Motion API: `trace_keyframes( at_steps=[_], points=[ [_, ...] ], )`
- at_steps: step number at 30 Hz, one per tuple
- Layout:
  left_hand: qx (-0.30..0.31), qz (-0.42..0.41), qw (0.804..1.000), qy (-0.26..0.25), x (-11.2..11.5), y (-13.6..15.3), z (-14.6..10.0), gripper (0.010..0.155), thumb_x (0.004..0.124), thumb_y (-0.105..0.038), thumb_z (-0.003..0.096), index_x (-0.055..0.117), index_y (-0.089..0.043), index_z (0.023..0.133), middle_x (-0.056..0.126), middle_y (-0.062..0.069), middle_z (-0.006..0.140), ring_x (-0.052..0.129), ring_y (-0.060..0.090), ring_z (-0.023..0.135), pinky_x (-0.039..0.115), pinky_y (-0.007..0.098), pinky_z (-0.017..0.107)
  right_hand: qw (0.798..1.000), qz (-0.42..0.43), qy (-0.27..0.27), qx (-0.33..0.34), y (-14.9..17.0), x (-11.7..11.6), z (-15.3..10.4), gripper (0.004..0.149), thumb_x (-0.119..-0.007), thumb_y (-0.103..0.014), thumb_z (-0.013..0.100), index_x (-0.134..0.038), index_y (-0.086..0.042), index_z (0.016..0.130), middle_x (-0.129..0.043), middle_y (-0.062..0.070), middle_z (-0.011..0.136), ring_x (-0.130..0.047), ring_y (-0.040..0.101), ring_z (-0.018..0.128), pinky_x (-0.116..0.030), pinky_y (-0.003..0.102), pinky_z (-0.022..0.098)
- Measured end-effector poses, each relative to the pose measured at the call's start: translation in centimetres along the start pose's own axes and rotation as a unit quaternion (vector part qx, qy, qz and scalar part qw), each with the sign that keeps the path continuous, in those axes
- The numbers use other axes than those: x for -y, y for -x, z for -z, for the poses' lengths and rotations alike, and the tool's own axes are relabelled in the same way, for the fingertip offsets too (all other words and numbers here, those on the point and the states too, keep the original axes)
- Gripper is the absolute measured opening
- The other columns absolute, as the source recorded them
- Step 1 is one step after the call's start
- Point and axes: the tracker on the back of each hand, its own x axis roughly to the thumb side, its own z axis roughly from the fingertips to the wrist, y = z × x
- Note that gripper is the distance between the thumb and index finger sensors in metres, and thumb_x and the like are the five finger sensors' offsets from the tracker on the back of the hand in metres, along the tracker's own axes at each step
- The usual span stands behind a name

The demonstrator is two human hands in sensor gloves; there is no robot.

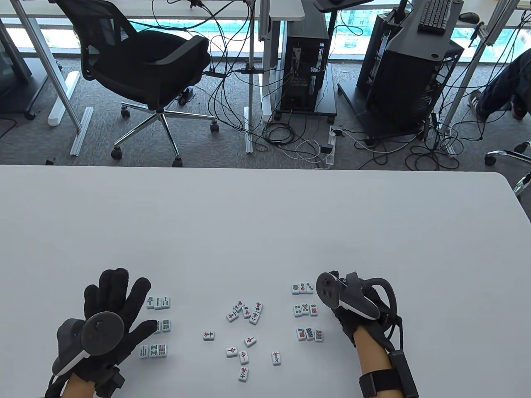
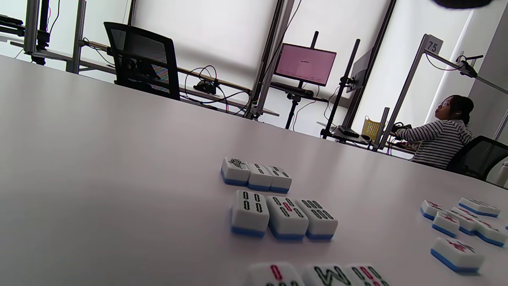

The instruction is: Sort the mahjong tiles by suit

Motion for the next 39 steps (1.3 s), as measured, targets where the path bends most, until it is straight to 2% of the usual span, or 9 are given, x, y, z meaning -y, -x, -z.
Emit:
trace_keyframes(
  at_steps=[4,7,9,16,20,26,30,34,39],
  points=[
    [0.003,0.001,1.0,0.0,0.0,0.0,0.0,0.084,0.059,-0.075,0.0376,0.021,-0.046,0.107,-0.011,-0.016,0.11,-0.012,0.016,0.11,0.001,0.055,0.078,0.998,0.034,0.036,0.03,-5.0,0.1,0.2,0.058,-0.083,-0.042,0.037,-0.08,-0.007,0.084,-0.101,0.005,0.041,-0.094,0.015,0.011,-0.082,0.027,0.005],
    [0.009,-0.005,1.0,0.004,0.2,-0.1,0.0,0.084,0.059,-0.074,0.0376,0.023,-0.045,0.107,-0.01,-0.016,0.11,-0.011,0.016,0.11,0.002,0.055,0.078,0.997,0.034,0.029,0.061,-9.4,-0.5,0.6,0.055,-0.083,-0.043,0.037,-0.085,-0.006,0.078,-0.101,0.004,0.036,-0.093,0.014,0.007,-0.082,0.026,0.003],
    [0.012,-0.007,1.0,0.004,0.2,-0.1,-0.1,0.083,0.06,-0.074,0.0377,0.023,-0.045,0.107,-0.01,-0.016,0.11,-0.01,0.016,0.11,0.003,0.055,0.079,0.996,0.031,0.019,0.082,-12.2,-0.7,1.1,0.049,-0.083,-0.043,0.037,-0.09,-0.006,0.068,-0.1,0.002,0.029,-0.089,0.012,0.002,-0.079,0.025,-0.001],
    [0.014,-0.008,1.0,0.004,0.2,-0.2,-0.1,0.083,0.06,-0.074,0.0378,0.024,-0.045,0.107,-0.009,-0.016,0.111,-0.01,0.017,0.11,0.003,0.055,0.079,0.99,-0.083,-0.003,0.111,-18.7,-2.0,2.8,0.045,-0.083,-0.045,0.036,-0.092,-0.007,0.059,-0.097,-0.002,0.021,-0.085,0.008,-0.003,-0.078,0.024,-0.004],
    [0.014,-0.009,1.0,0.003,0.2,-0.2,0.0,0.083,0.06,-0.074,0.0378,0.024,-0.045,0.107,-0.01,-0.016,0.11,-0.01,0.016,0.11,0.003,0.055,0.079,0.987,-0.092,-0.024,0.127,-20.3,-3.1,3.2,0.045,-0.083,-0.045,0.036,-0.092,-0.007,0.059,-0.097,-0.002,0.02,-0.085,0.008,-0.004,-0.078,0.025,-0.004],
    [0.012,-0.011,1.0,0.004,0.3,-0.2,0.0,0.083,0.06,-0.074,0.0379,0.024,-0.045,0.107,-0.01,-0.016,0.11,-0.01,0.016,0.11,0.003,0.055,0.079,0.983,-0.081,-0.011,0.165,-21.7,-2.9,2.0,0.045,-0.083,-0.044,0.037,-0.092,-0.007,0.06,-0.097,-0.002,0.02,-0.085,0.008,-0.004,-0.078,0.025,-0.004],
    [0.013,-0.01,1.0,0.004,0.3,-0.2,0.0,0.083,0.06,-0.074,0.0378,0.024,-0.045,0.107,-0.01,-0.016,0.11,-0.01,0.016,0.11,0.003,0.055,0.079,0.984,-0.067,-0.021,0.161,-22.0,-2.4,1.7,0.047,-0.081,-0.045,0.039,-0.092,-0.005,0.062,-0.097,-0.001,0.02,-0.085,0.008,-0.004,-0.078,0.024,-0.004],
    [0.013,-0.01,1.0,0.005,0.3,-0.2,0.0,0.083,0.06,-0.074,0.0379,0.024,-0.045,0.107,-0.01,-0.016,0.11,-0.01,0.016,0.11,0.003,0.055,0.079,0.986,-0.044,-0.062,0.147,-22.4,-2.5,1.6,0.051,-0.082,-0.046,0.038,-0.09,-0.004,0.067,-0.098,0.0,0.022,-0.086,0.008,-0.003,-0.079,0.025,-0.003],
    [0.014,-0.009,1.0,0.007,0.3,-0.3,0.0,0.083,0.06,-0.074,0.0377,0.025,-0.045,0.107,-0.01,-0.016,0.11,-0.01,0.017,0.11,0.003,0.055,0.079,0.983,-0.065,-0.103,0.14,-22.8,-3.4,1.7,0.055,-0.082,-0.045,0.039,-0.087,-0.002,0.072,-0.098,0.001,0.025,-0.087,0.009,0.0,-0.08,0.025,-0.002]
  ],
)
